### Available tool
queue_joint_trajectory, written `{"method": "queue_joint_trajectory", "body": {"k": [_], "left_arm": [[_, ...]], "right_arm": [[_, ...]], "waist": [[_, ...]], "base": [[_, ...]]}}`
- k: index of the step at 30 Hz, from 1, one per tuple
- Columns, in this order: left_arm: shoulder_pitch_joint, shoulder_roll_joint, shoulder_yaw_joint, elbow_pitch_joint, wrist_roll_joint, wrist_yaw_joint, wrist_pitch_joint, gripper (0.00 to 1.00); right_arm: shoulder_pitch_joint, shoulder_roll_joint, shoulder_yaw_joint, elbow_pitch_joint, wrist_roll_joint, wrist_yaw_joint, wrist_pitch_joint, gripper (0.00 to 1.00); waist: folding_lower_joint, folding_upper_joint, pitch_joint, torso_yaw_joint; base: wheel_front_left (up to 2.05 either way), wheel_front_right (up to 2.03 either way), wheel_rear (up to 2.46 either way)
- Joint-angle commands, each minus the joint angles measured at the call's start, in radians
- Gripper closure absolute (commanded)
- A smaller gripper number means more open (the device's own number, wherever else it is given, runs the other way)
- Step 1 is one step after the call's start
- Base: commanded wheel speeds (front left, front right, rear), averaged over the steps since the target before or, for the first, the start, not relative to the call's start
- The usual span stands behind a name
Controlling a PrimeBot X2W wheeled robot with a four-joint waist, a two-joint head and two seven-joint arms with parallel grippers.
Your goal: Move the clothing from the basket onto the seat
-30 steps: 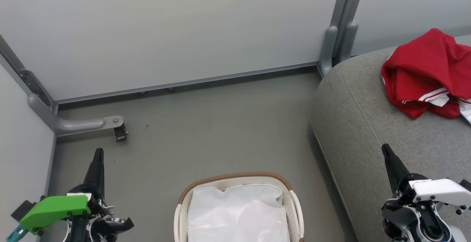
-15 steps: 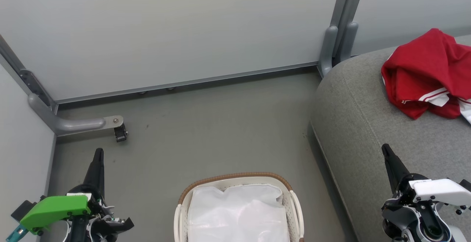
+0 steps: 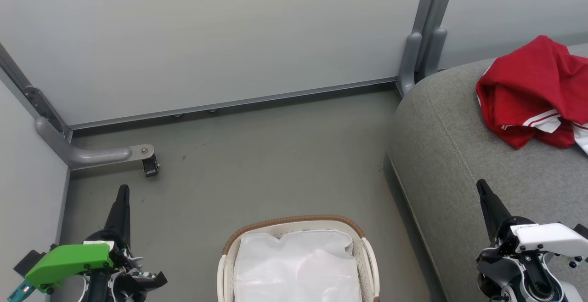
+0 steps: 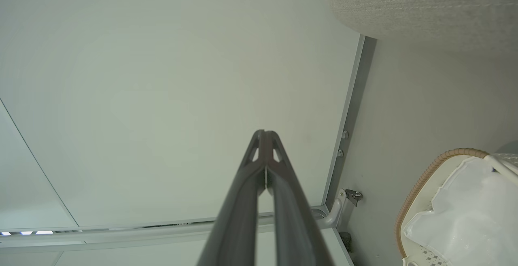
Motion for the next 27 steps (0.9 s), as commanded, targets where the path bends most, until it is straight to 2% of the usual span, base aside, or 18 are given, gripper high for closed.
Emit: {"method": "queue_joint_trajectory", "body": {"k": [1,27], "left_arm": [[-0.011,0.005,0.002,-0.002,-0.003,-0.004,0.004,1.00],[-0.011,0.005,0.002,-0.002,-0.003,-0.004,0.004,1.00]], "right_arm": [[-0.008,-0.006,-0.002,-0.004,0.004,0.000,0.002,1.00],[-0.008,-0.006,-0.002,-0.004,0.004,0.000,0.002,1.00]], "waist": [[0.0000,0.0000,0.000,0.000],[0.0000,0.0000,0.000,0.000]], "base": [[0.00,0.00,0.00],[0.00,0.00,0.00]]}}
